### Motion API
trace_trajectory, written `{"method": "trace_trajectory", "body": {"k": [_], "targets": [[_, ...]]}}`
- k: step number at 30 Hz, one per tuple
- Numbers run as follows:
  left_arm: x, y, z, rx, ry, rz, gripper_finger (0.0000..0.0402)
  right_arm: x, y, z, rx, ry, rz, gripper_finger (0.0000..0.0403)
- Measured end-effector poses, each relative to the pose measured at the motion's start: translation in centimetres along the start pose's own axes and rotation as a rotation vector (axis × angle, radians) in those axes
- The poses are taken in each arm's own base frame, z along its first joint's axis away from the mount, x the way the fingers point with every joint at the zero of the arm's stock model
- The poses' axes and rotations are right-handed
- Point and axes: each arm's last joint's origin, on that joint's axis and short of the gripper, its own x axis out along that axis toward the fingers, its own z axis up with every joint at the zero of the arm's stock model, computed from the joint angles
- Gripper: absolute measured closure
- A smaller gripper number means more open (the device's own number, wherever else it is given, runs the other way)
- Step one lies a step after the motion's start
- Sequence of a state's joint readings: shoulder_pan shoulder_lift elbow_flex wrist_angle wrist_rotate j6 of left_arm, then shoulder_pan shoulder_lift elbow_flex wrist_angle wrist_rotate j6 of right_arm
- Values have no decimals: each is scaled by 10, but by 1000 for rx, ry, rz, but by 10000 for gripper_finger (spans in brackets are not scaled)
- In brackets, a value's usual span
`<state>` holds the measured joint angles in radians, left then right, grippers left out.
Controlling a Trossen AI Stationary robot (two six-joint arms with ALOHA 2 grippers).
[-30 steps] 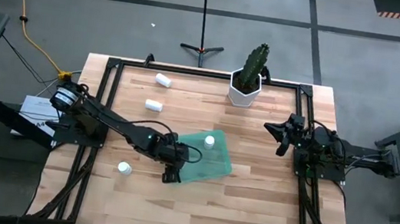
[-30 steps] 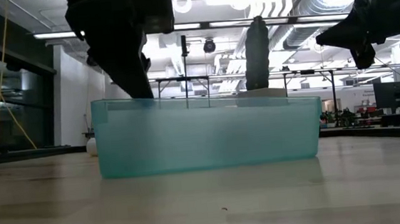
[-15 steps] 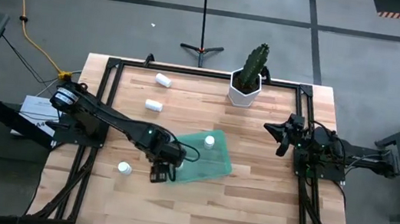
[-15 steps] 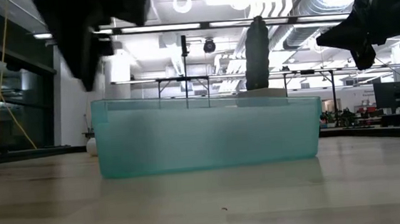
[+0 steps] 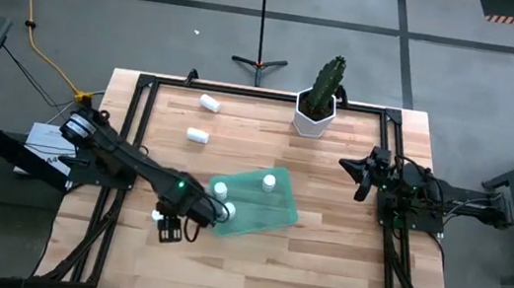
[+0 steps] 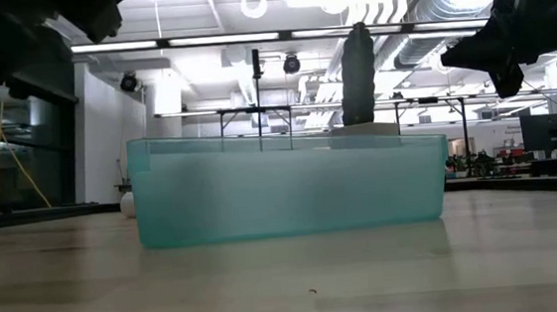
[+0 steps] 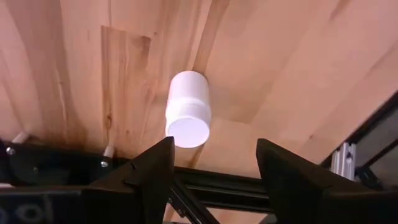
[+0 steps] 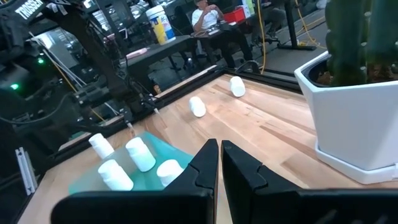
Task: Pick and place pill bottles into a basket
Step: Put the bottom white pill bottle into the green bin
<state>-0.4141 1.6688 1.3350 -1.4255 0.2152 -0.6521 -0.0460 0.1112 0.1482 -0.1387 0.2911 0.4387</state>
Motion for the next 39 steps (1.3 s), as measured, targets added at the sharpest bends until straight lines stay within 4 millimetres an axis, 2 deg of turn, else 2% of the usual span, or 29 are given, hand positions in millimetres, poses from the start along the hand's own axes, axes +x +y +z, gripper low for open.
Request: {"method": "trace_trajectory", "body": {"k": [4, 8, 16, 26, 39], "targets": [[1, -2, -2, -4, -5, 17, 119, 0, 0, 0, -2, -7, -15, 391], [7, 1, -3, -29, 9, 42, 76, 0, 0, 0, -2, -7, -15, 391], [44, 8, -11, -38, 143, 52, 7, 0, 0, 0, 4, -7, -15, 391], [66, 10, -4, -36, 62, 33, 18, 0, 0, 0, 5, -7, -15, 391], [86, 17, -4, -44, 51, 53, 36, 0, 0, 0, 6, -7, -15, 391]]}}
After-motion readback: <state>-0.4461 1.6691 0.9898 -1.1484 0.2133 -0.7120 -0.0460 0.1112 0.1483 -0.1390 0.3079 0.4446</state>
